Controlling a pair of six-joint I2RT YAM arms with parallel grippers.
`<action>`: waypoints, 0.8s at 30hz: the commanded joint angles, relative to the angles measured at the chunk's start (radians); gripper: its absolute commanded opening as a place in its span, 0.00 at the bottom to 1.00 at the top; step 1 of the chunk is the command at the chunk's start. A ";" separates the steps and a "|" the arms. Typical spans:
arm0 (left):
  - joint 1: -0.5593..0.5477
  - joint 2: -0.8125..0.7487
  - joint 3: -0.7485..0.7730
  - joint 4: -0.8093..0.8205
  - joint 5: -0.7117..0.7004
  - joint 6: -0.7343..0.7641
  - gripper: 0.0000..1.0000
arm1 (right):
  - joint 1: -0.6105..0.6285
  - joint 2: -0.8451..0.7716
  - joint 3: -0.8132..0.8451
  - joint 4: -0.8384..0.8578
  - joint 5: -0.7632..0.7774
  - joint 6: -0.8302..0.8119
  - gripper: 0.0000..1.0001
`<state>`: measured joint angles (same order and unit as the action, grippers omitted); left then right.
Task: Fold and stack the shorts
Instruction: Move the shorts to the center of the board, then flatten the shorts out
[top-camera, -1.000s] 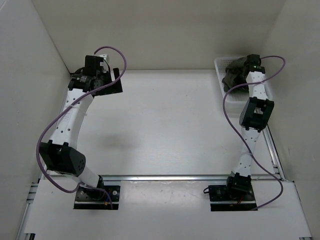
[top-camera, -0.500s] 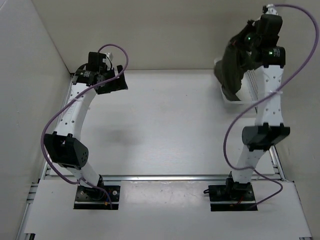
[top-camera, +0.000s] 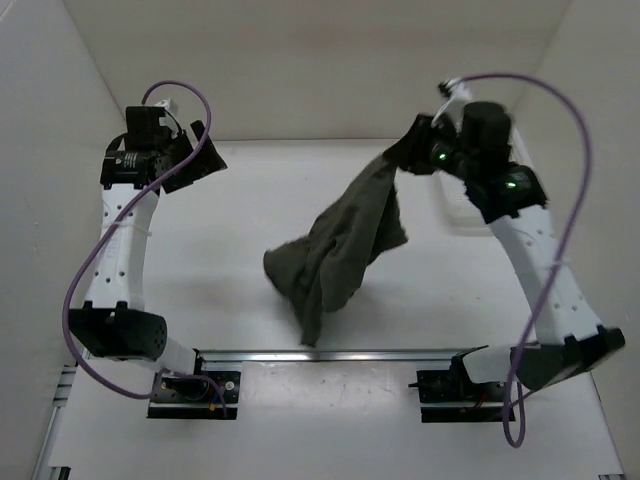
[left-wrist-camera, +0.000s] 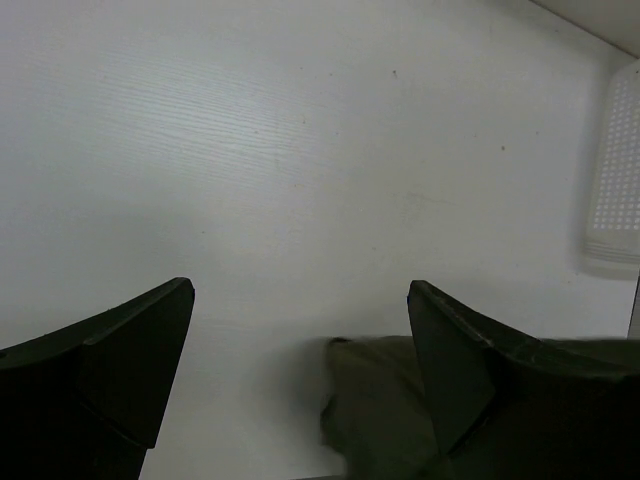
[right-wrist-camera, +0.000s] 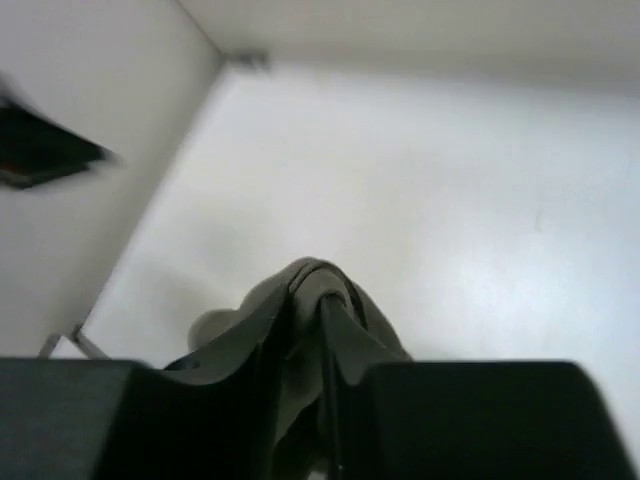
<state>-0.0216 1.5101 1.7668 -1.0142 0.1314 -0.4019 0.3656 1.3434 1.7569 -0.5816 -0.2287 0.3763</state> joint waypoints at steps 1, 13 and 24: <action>-0.032 -0.077 -0.036 -0.033 -0.036 -0.008 0.99 | -0.014 0.083 -0.256 -0.011 0.039 -0.020 0.63; -0.245 -0.051 -0.408 0.040 -0.046 -0.107 0.96 | 0.025 -0.014 -0.576 -0.054 0.085 0.046 0.57; -0.299 0.139 -0.671 0.198 0.177 -0.172 1.00 | 0.208 0.189 -0.619 0.020 0.123 0.170 1.00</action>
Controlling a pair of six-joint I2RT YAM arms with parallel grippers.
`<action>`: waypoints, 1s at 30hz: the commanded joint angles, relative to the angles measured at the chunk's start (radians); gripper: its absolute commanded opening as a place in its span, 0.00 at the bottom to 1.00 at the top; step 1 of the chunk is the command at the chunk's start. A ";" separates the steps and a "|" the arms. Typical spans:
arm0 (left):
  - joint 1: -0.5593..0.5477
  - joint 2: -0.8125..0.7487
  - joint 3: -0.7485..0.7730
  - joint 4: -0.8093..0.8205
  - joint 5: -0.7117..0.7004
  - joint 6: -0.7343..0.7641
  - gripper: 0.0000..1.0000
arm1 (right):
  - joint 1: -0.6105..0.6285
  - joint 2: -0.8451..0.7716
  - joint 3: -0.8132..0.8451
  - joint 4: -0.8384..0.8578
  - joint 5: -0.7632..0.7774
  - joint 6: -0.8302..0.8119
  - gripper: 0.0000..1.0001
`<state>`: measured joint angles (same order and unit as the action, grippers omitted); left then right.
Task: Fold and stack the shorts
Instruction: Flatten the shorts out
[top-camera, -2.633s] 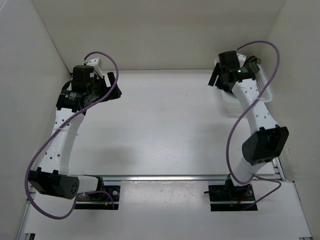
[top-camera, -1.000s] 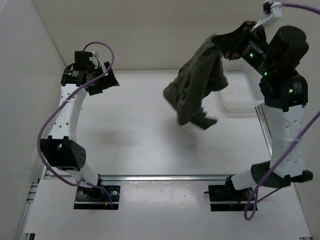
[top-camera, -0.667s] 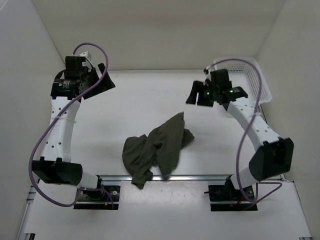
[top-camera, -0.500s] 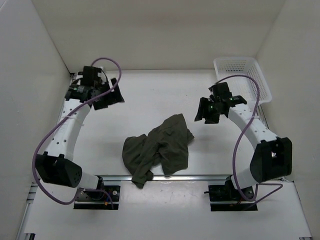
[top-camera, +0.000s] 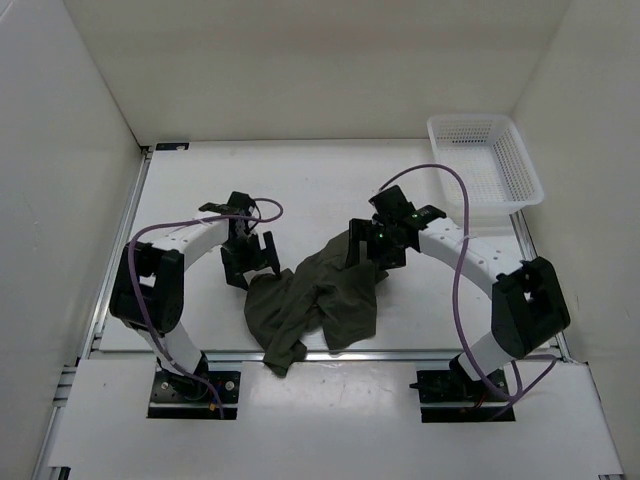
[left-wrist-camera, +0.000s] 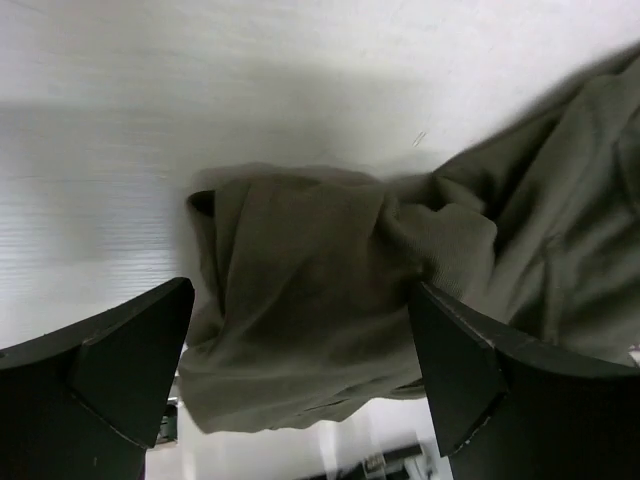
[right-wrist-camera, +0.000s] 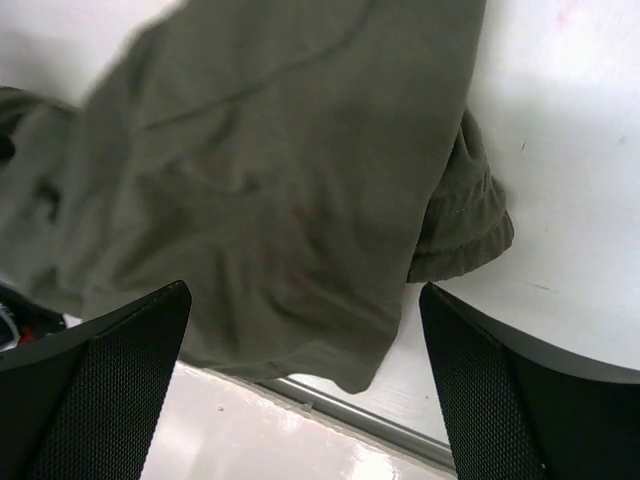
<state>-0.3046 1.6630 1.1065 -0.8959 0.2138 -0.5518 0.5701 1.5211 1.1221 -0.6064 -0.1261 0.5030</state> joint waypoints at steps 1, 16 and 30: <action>-0.016 -0.014 -0.011 0.080 0.104 -0.013 1.00 | 0.004 0.011 0.040 0.045 0.020 0.043 1.00; 0.122 0.050 0.776 -0.239 0.041 0.128 0.10 | -0.223 -0.060 0.307 -0.093 0.137 -0.064 1.00; -0.428 -0.049 0.603 -0.074 0.088 -0.003 0.32 | -0.490 -0.232 0.199 -0.102 0.174 -0.101 1.00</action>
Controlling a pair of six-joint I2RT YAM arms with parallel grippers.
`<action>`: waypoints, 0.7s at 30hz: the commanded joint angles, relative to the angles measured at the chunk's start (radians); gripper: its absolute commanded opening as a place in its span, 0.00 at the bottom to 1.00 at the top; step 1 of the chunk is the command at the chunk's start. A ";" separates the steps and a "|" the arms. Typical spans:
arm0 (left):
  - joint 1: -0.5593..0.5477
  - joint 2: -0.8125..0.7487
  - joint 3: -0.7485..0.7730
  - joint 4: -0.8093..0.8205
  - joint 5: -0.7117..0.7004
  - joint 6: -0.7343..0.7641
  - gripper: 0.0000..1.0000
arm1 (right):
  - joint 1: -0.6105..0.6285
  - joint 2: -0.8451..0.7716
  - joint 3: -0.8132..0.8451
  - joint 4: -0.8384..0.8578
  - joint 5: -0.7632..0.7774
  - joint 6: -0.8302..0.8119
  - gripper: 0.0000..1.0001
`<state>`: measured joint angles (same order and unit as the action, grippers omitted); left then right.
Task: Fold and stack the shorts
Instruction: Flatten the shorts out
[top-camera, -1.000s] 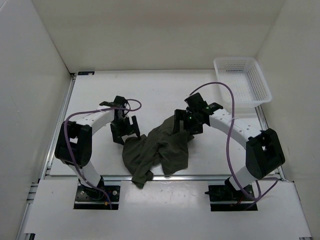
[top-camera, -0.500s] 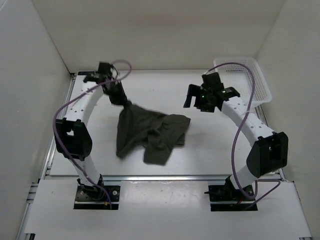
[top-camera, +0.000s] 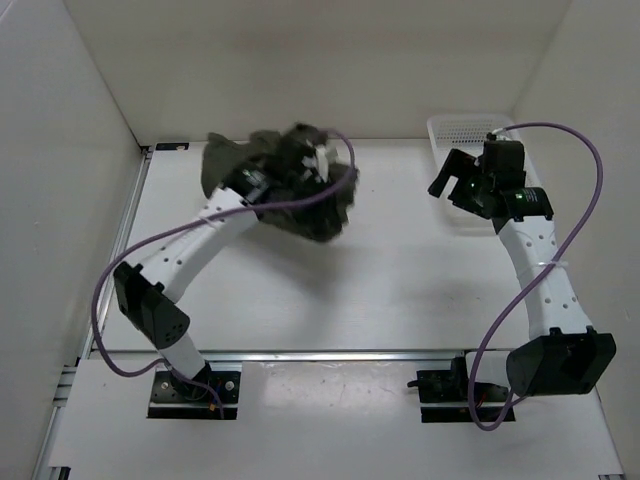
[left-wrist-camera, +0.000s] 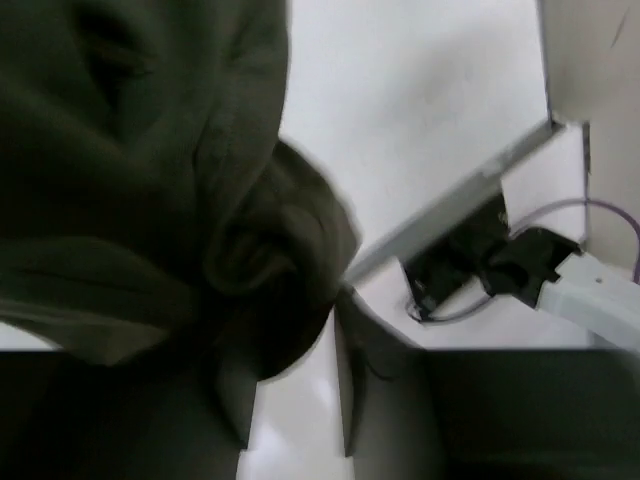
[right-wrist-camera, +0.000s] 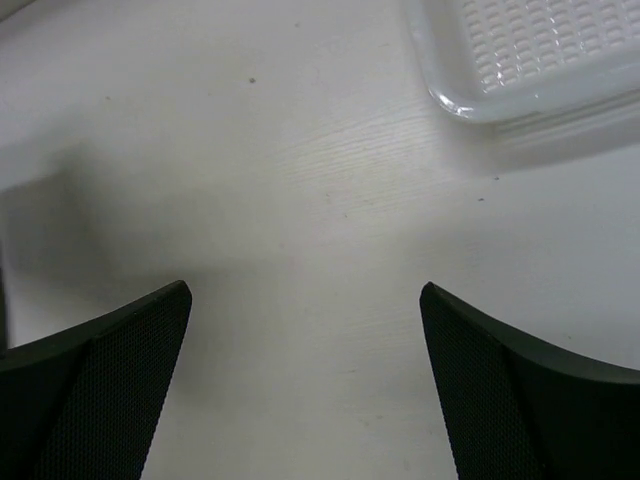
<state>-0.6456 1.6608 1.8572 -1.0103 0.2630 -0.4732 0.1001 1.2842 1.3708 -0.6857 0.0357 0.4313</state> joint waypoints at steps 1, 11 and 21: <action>-0.124 -0.047 -0.226 0.053 0.039 -0.093 0.49 | -0.029 0.004 -0.074 -0.023 0.012 -0.029 1.00; -0.019 0.092 0.078 -0.102 -0.169 -0.006 0.57 | -0.030 0.004 -0.127 -0.005 -0.045 0.010 1.00; -0.117 0.497 0.326 -0.202 -0.243 0.009 0.80 | -0.030 -0.036 -0.309 -0.014 -0.115 0.064 1.00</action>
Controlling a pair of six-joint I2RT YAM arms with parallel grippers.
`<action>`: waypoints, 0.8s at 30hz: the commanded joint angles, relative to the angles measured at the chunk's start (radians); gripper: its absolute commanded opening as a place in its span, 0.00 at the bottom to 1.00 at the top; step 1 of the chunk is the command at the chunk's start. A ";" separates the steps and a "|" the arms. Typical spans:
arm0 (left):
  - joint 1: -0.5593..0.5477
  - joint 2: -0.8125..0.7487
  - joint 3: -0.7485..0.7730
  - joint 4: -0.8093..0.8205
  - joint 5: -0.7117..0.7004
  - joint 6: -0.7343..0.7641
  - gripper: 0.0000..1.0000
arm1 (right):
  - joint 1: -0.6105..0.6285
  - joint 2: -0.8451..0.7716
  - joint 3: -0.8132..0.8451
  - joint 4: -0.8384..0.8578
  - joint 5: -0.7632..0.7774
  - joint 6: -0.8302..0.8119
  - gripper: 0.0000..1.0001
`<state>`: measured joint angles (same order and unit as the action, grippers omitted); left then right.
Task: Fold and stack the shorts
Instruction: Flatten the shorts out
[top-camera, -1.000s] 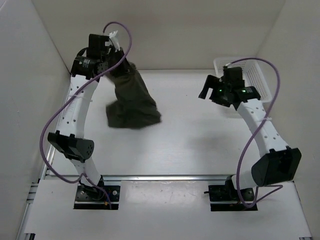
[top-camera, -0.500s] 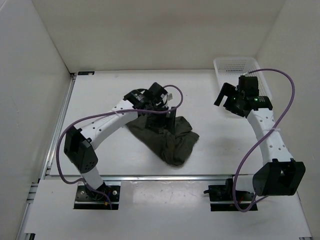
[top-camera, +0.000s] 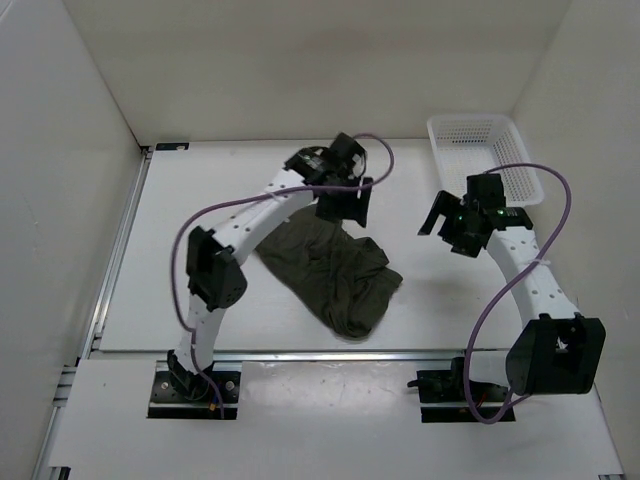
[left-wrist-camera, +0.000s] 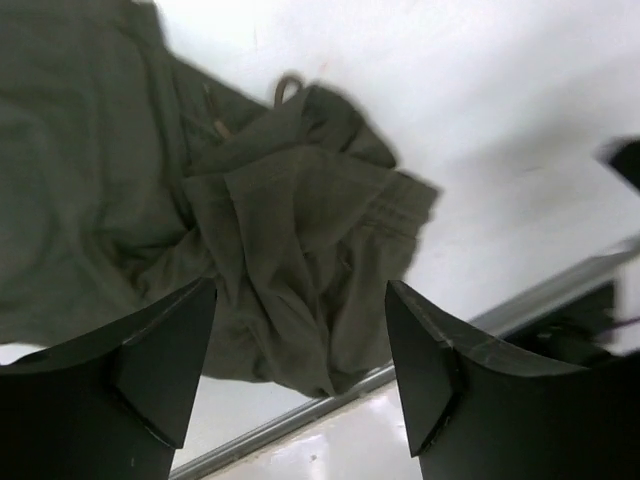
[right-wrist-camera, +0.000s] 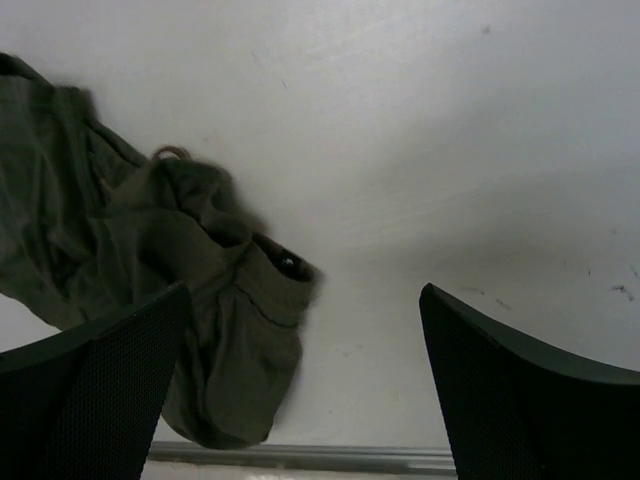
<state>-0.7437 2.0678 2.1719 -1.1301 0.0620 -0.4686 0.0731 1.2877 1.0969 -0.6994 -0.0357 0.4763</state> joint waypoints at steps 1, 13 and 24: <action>-0.019 0.106 0.011 -0.073 -0.042 0.004 0.81 | -0.002 -0.053 -0.049 0.000 -0.044 0.019 1.00; -0.019 0.291 0.031 -0.003 0.091 0.004 0.44 | -0.002 -0.064 -0.132 0.009 -0.078 0.038 1.00; -0.009 0.183 0.045 -0.013 0.032 0.004 0.11 | -0.002 -0.019 -0.161 0.047 -0.087 0.047 1.00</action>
<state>-0.7601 2.3516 2.1780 -1.1511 0.1158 -0.4683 0.0731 1.2652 0.9443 -0.6800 -0.1024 0.5175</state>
